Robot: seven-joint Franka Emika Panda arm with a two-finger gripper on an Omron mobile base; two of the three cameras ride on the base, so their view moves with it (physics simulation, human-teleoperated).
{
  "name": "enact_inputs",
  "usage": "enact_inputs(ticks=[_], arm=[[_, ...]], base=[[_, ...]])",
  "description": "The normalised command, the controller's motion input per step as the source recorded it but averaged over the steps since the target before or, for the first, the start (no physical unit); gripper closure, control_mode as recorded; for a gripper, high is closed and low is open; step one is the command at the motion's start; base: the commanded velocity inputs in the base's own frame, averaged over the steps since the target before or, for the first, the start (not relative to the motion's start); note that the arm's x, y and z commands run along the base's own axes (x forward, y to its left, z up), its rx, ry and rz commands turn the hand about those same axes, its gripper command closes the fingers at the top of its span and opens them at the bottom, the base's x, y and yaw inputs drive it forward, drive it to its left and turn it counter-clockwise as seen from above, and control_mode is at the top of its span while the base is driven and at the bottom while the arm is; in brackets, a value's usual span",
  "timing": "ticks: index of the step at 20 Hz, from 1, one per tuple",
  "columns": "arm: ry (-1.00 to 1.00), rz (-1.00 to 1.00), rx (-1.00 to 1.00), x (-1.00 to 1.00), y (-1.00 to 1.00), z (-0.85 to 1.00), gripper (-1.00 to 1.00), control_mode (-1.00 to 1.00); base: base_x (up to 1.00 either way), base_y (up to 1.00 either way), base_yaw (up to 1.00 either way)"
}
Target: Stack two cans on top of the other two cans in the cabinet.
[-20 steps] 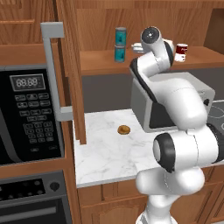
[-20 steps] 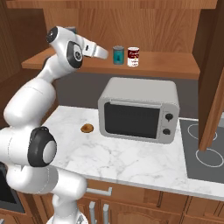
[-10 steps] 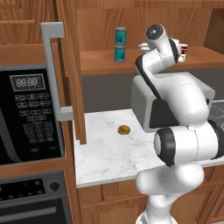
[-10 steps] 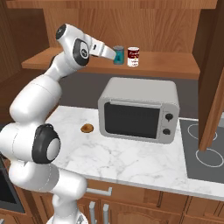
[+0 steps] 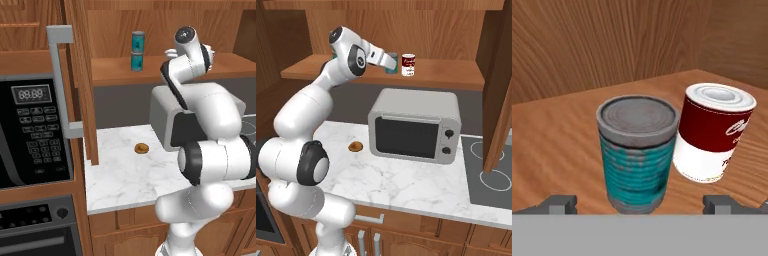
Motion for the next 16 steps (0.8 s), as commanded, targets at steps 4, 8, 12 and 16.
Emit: enact_inputs(ticks=[4,8,12,16], arm=[[0.00,0.00,0.01,0.15,-0.07,-0.03,-1.00,-1.00],[0.00,0.00,0.01,0.14,0.00,-0.01,-1.00,-1.00],[0.00,0.00,0.00,0.16,0.00,0.00,-1.00,-1.00],[0.00,-0.01,0.00,0.17,0.00,-0.01,-1.00,-1.00]], base=[[0.00,0.00,0.00],[0.00,0.00,0.00],[0.00,0.00,0.00],[0.00,0.00,0.00]])
